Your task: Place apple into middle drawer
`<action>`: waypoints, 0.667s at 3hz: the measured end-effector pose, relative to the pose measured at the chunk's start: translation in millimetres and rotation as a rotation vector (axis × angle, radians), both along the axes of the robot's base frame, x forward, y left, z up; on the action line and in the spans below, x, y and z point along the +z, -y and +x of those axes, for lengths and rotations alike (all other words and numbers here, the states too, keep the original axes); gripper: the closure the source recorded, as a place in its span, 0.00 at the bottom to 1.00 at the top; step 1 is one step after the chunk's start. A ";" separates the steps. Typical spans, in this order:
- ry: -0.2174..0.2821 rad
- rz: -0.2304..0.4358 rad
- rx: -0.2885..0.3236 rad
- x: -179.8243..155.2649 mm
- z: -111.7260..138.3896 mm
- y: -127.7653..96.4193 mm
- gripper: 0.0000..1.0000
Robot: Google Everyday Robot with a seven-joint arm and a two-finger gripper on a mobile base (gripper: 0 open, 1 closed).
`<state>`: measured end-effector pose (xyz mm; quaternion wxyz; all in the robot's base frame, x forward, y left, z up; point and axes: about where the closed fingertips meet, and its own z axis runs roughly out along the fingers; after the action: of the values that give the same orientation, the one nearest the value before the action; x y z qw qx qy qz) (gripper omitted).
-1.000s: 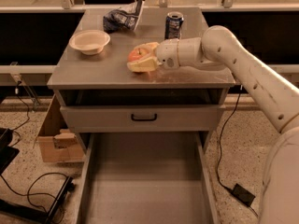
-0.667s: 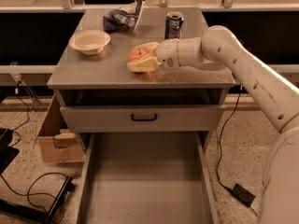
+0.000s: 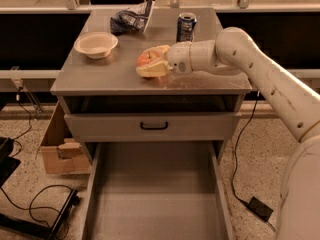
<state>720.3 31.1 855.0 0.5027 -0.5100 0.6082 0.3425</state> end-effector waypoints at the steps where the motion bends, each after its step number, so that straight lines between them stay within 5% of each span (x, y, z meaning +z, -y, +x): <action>1: 0.000 0.000 0.000 0.6 0.0 0.0 1.00; 2: 0.000 0.000 0.000 1.0 0.0 0.0 1.00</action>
Offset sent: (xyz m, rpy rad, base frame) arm -0.2460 -0.0622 0.0253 -0.1413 -0.2681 -0.2436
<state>720.3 31.1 856.1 0.5027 -0.5100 0.6082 0.3425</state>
